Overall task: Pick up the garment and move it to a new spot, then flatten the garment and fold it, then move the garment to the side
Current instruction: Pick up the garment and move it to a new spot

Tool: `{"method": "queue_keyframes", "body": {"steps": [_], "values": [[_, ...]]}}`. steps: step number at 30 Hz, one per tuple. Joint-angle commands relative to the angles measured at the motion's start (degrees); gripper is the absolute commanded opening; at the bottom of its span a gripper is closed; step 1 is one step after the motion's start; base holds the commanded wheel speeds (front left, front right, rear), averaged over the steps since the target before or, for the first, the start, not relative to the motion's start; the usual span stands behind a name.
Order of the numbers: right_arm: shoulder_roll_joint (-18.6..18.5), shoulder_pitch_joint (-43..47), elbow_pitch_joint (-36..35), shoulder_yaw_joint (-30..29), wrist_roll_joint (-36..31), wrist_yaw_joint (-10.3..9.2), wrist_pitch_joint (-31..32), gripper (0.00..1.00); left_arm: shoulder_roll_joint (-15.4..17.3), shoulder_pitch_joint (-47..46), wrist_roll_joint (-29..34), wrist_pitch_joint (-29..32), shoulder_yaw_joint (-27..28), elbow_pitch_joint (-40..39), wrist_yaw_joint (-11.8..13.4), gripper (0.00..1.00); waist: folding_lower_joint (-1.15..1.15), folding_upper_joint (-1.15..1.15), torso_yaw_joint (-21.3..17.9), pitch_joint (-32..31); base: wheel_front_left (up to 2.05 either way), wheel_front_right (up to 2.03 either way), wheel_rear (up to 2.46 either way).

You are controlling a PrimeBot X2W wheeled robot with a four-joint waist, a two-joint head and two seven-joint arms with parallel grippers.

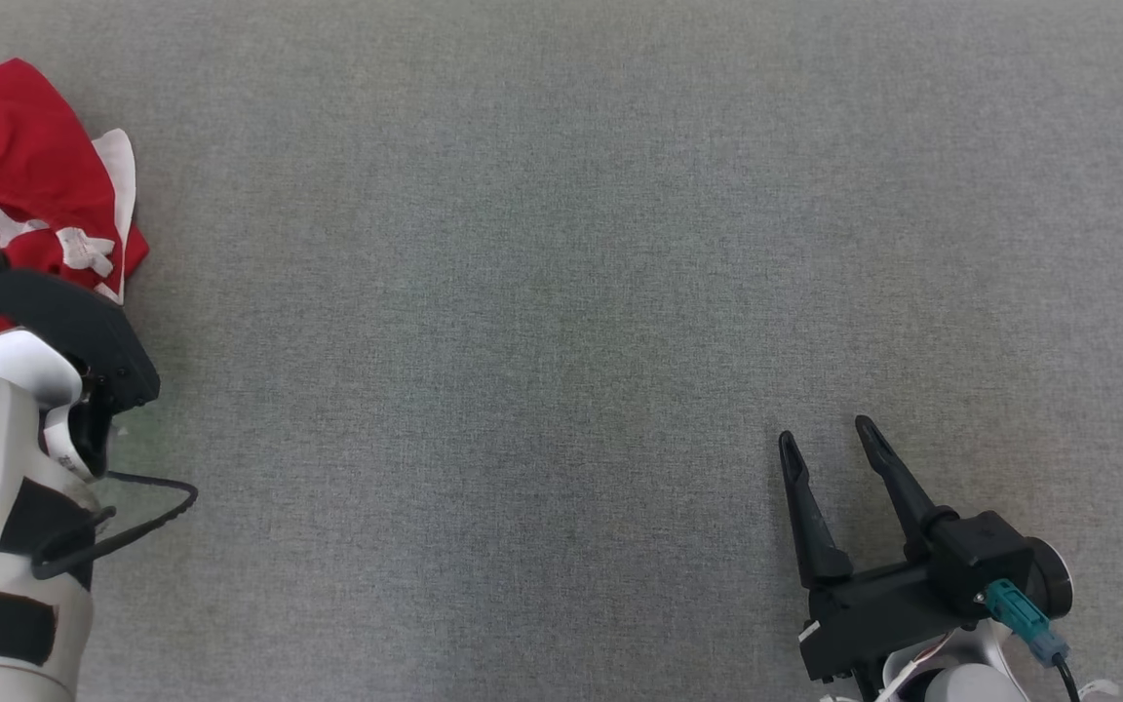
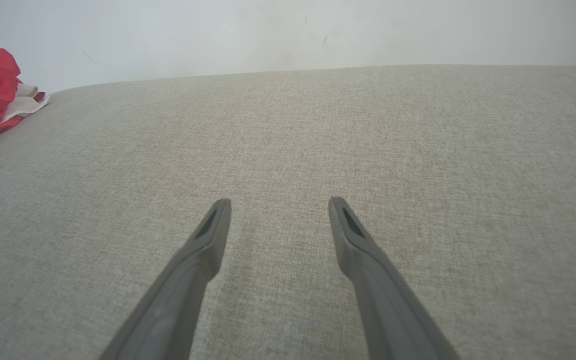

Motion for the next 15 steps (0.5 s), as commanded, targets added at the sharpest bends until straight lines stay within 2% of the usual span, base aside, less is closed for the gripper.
{"method": "queue_keyframes", "body": {"steps": [1, 8, 15], "values": [[0.3, -0.4, 0.1, 0.4, 0.3, -0.12, -0.1, 1.00, 0.7, -0.9, 0.2, -0.1, -0.1, 0.3, -0.4, 0.00, -0.01, -0.02, 0.4, -0.6, 0.00, 0.00, 0.00], [0.4, -0.7, 2.5, 1.3, 1.7, -0.12, -1.4, 1.00, 2.8, -2.2, -0.8, -1.0, 0.1, -0.4, -2.3, 0.00, -0.01, -0.02, 1.6, -4.2, 0.00, 0.00, 0.00], [0.7, -1.1, 6.1, 1.8, 3.7, -0.12, -3.8, 1.00, 6.9, -4.7, 0.5, 0.4, -1.4, -4.1, -3.3, 0.00, -0.01, -0.02, 2.6, -9.4, 0.00, 0.00, 0.00]]}}
